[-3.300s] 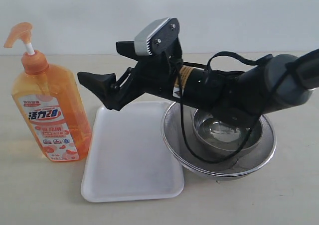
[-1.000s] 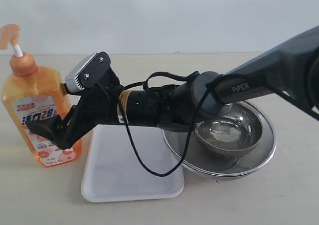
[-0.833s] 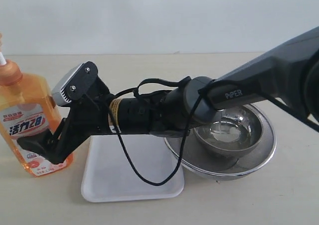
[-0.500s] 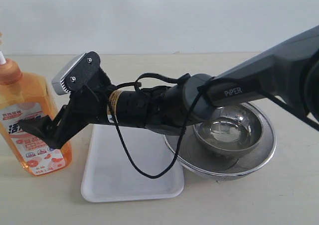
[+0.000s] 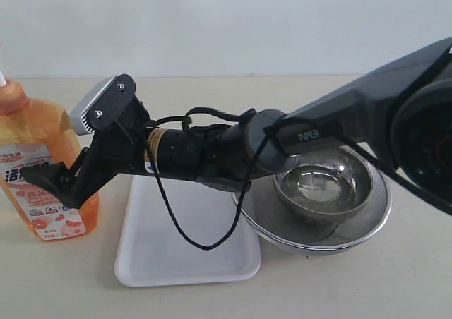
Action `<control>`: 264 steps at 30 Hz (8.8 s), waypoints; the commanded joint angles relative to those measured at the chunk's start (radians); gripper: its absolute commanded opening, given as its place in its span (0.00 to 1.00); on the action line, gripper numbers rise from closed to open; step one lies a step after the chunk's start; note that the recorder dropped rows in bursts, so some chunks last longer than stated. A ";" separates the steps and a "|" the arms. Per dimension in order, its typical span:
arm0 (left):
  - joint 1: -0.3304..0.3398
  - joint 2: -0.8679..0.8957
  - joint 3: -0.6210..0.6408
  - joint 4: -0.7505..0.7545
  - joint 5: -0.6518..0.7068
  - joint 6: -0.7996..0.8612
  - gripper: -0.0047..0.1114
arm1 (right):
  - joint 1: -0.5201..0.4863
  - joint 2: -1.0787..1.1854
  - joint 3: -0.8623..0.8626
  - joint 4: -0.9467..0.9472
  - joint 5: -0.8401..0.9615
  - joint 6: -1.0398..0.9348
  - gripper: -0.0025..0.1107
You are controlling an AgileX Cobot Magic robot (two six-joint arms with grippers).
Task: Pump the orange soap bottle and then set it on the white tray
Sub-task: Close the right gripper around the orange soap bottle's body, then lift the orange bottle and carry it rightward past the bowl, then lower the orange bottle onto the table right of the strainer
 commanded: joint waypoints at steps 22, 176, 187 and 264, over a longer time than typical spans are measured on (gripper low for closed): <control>0.004 -0.003 0.002 -0.007 0.001 0.004 0.08 | 0.020 0.020 -0.006 -0.001 -0.031 0.124 0.02; 0.004 -0.003 0.002 -0.007 0.001 0.004 0.08 | -0.296 -0.837 0.559 0.373 -0.026 -0.203 0.02; 0.004 -0.003 0.002 -0.007 0.001 0.004 0.08 | -0.523 -1.038 0.756 0.484 0.035 -0.293 0.02; 0.004 -0.003 0.002 -0.007 0.001 0.004 0.08 | -0.728 -0.698 1.037 0.481 -0.242 -0.385 0.02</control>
